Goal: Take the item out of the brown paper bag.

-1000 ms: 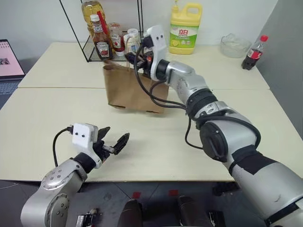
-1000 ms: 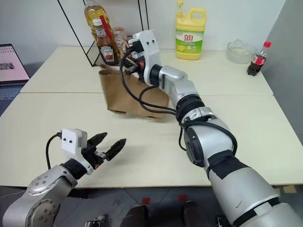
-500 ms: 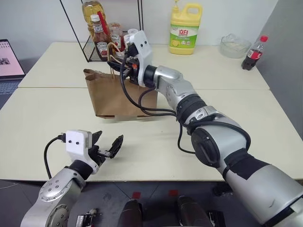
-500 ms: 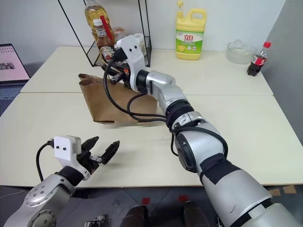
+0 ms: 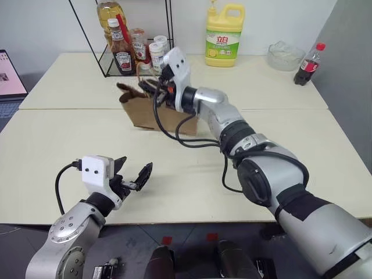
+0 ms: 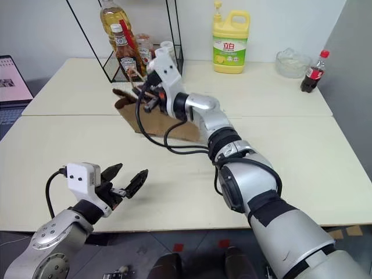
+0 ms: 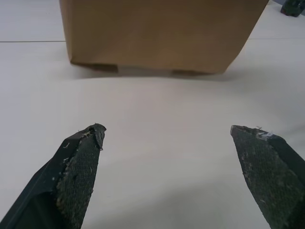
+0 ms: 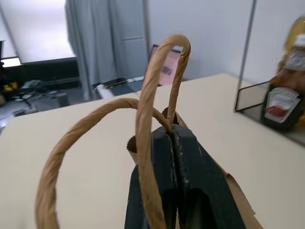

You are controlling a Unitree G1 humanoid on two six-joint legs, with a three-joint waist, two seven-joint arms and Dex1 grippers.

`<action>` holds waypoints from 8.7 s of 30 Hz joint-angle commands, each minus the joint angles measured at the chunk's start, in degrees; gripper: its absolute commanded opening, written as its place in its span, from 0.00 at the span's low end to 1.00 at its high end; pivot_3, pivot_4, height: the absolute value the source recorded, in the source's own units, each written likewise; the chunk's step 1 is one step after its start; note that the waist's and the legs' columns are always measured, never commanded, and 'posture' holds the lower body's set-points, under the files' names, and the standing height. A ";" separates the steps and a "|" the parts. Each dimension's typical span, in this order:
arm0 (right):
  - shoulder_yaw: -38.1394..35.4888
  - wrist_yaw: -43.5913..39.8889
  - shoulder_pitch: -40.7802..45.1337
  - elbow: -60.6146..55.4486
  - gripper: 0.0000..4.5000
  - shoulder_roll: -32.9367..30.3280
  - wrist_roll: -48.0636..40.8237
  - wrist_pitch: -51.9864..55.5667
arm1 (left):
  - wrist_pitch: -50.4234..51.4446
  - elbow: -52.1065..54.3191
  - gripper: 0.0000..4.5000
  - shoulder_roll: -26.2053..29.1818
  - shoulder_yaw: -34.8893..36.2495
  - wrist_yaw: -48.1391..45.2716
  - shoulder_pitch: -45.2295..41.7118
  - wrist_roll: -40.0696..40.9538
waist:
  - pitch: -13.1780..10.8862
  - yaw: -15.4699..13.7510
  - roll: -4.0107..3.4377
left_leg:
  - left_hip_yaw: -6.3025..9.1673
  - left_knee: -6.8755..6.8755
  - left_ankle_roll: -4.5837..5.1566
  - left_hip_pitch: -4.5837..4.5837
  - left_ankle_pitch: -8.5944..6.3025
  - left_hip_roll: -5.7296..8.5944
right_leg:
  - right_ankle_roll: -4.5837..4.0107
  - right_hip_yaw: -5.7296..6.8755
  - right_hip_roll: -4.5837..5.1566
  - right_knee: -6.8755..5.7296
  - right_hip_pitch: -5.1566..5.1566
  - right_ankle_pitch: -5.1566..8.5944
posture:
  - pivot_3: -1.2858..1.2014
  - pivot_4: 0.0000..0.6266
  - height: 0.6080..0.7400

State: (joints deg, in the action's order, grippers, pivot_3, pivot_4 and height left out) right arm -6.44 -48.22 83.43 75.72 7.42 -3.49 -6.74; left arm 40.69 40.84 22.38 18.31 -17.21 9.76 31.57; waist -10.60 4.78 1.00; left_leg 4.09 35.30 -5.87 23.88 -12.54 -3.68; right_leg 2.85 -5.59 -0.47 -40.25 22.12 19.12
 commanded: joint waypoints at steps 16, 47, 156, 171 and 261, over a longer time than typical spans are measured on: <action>2.59 0.49 0.39 -3.59 0.28 -3.38 1.28 -1.81 | -0.97 -3.13 1.00 2.27 -2.02 -2.10 -4.93 0.35 | 0.00 -0.09 0.01 | 0.11 0.67 0.11 -0.02 -0.06 0.02 | 0.00 0.00 -0.06 -0.60 -0.04 0.01 | 0.52 0.24 1.00; 10.05 10.81 -51.67 -97.95 0.99 -20.68 -7.88 52.38 | -19.94 -54.40 1.00 26.79 -11.39 -22.96 -51.04 -16.20 | 0.01 -1.14 0.02 | 0.30 0.65 0.10 0.01 -0.06 0.00 | 0.00 0.08 -0.22 -0.55 -0.05 0.03 | 0.52 0.24 1.00; 46.42 45.75 -42.02 -40.67 1.00 -20.65 58.73 -42.21 | -10.40 -46.81 0.01 17.67 -17.42 -38.62 -46.40 -11.62 | 0.04 -1.26 0.22 | 0.35 0.76 -0.16 -0.17 0.13 -0.08 | -0.13 0.03 -0.30 -0.78 -0.14 0.10 | 0.52 0.24 1.00; 47.57 41.14 -41.12 -36.40 0.38 -17.81 51.39 -40.67 | -12.00 -48.43 0.00 17.32 -18.32 -39.46 -47.60 -11.83 | 0.04 -1.10 0.23 | 0.36 0.66 0.03 -0.86 0.02 -0.04 | -0.16 0.02 -0.28 -0.69 -0.88 0.13 | 0.52 0.24 1.00; 21.87 6.61 -29.83 -52.02 0.99 -2.16 -13.59 30.98 | -17.12 -73.25 0.00 11.09 -16.42 -32.98 -74.60 -20.88 | -0.06 -1.50 0.27 | 0.48 0.68 -0.07 0.04 0.06 -0.01 | -0.14 0.22 -0.25 -0.63 -0.08 0.13 | 0.52 0.24 1.00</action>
State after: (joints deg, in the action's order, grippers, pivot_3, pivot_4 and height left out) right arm 16.35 -42.52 52.17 22.08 4.89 -18.60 26.90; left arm 23.48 -35.14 32.47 0.49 -50.59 -64.61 10.14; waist -10.66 3.28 1.27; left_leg 4.57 35.98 -5.93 23.92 -12.48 -3.69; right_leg 2.71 -5.38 -0.72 -40.88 22.05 19.25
